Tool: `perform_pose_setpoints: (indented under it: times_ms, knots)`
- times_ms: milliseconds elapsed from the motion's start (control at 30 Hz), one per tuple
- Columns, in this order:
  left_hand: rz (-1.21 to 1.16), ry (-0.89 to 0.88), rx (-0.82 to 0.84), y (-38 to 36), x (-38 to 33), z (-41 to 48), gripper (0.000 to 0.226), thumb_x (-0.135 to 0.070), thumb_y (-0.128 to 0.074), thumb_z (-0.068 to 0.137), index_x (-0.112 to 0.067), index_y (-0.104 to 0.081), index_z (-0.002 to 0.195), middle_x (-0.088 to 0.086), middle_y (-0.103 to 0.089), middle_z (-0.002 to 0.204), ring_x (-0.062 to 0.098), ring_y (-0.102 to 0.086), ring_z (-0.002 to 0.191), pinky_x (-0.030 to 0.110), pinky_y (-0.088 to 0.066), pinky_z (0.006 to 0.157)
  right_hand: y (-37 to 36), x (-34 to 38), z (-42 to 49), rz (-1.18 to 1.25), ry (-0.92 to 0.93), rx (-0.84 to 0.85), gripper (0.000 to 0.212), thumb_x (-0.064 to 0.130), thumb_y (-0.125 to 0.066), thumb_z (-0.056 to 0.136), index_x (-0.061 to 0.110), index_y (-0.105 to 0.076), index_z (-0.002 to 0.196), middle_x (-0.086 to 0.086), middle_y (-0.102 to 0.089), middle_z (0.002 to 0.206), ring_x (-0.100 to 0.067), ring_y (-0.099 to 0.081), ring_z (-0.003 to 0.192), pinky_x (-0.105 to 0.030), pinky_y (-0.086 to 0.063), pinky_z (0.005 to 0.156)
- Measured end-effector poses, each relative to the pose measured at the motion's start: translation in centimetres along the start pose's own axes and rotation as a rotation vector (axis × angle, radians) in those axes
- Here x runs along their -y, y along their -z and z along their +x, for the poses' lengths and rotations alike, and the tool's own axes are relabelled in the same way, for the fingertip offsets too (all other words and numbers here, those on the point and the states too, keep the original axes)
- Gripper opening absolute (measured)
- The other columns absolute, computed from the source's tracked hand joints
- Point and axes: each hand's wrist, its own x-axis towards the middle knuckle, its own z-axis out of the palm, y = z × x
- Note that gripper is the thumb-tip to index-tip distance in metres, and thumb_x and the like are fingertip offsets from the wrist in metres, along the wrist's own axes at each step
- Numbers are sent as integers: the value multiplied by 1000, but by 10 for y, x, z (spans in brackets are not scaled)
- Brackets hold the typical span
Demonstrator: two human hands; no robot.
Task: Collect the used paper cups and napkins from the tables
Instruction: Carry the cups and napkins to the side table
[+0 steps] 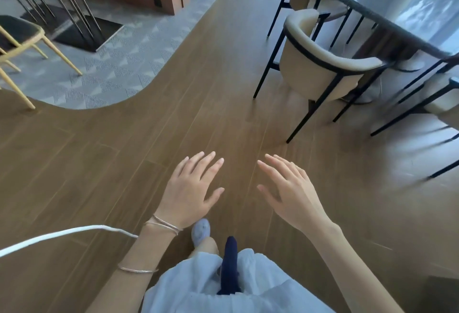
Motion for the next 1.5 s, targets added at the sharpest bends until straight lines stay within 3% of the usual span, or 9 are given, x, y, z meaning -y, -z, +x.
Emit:
perform_pose_setpoints:
  times_ms: [267, 533, 767, 1200, 1500]
  knots:
    - [-12, -42, 41, -10, 67, 141, 61, -51, -28, 86, -19, -45, 136, 1, -45, 141, 23, -37, 133, 42, -28, 110, -18, -48, 134, -10, -40, -6, 46, 32, -62, 87, 17, -54, 129, -4, -51, 136, -23, -43, 130, -46, -36, 105]
    - [18, -134, -13, 30, 145, 315, 58, -49, -31, 88, -18, -47, 134, 3, -47, 140, 24, -39, 132, 43, -31, 109, -4, -84, 312, -34, -69, -71, 45, 32, -59, 89, 18, -52, 131, -4, -49, 138, -22, -40, 132, -45, -33, 108]
    - [1, -130, -22, 35, 189, 424, 57, -48, -32, 88, -18, -46, 135, 4, -46, 140, 25, -39, 132, 44, -31, 109, -7, -118, 416, -2, -88, -103, 45, 29, -61, 88, 16, -52, 130, -6, -50, 137, -24, -42, 130, -46, -35, 106]
    - [-12, -85, -13, 28, 234, 669, 60, -51, -29, 87, -19, -44, 136, 2, -43, 142, 23, -36, 133, 43, -29, 110, -3, -263, 640, -17, -62, -19, 46, 33, -58, 90, 19, -49, 133, -2, -48, 139, -21, -38, 133, -44, -32, 108]
    - [-30, -49, -52, 31, 268, 825, 55, -41, -55, 88, -18, -44, 136, 4, -42, 143, 25, -35, 134, 43, -27, 110, 14, -337, 793, 4, -16, -39, 45, 31, -59, 89, 18, -51, 131, -3, -50, 137, -22, -42, 130, -45, -37, 104]
